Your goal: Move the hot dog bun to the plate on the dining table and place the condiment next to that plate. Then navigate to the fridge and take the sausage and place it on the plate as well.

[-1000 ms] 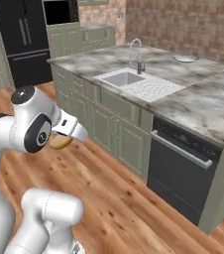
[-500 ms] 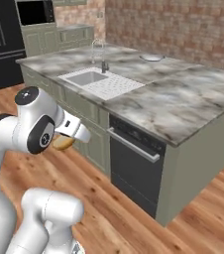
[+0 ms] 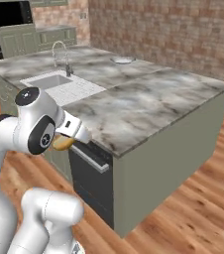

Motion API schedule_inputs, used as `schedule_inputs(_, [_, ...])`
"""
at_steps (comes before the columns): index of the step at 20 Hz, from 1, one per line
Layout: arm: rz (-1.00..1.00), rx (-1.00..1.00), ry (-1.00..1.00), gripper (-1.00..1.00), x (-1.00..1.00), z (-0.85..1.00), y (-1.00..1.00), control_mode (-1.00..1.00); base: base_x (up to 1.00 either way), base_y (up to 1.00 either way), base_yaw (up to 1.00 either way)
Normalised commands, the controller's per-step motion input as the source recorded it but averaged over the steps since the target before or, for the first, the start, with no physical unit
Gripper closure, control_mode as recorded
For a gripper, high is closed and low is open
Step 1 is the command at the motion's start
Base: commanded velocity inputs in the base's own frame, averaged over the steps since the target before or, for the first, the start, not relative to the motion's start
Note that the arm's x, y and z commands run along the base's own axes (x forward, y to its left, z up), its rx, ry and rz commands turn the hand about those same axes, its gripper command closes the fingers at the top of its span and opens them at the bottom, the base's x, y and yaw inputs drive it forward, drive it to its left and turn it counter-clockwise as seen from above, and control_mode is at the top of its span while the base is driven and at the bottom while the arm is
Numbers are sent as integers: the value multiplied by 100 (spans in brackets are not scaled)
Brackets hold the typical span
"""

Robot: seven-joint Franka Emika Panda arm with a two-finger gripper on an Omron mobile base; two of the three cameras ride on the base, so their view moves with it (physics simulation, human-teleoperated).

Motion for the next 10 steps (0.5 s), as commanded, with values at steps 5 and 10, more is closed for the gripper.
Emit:
schedule_inputs(5, [0, 0, 0, 100, 0, 0, 0, 100, 46, -100, 0])
schedule_inputs(10, [0, 0, 0, 100, 0, 0, 0, 100, 37, -100, 0])
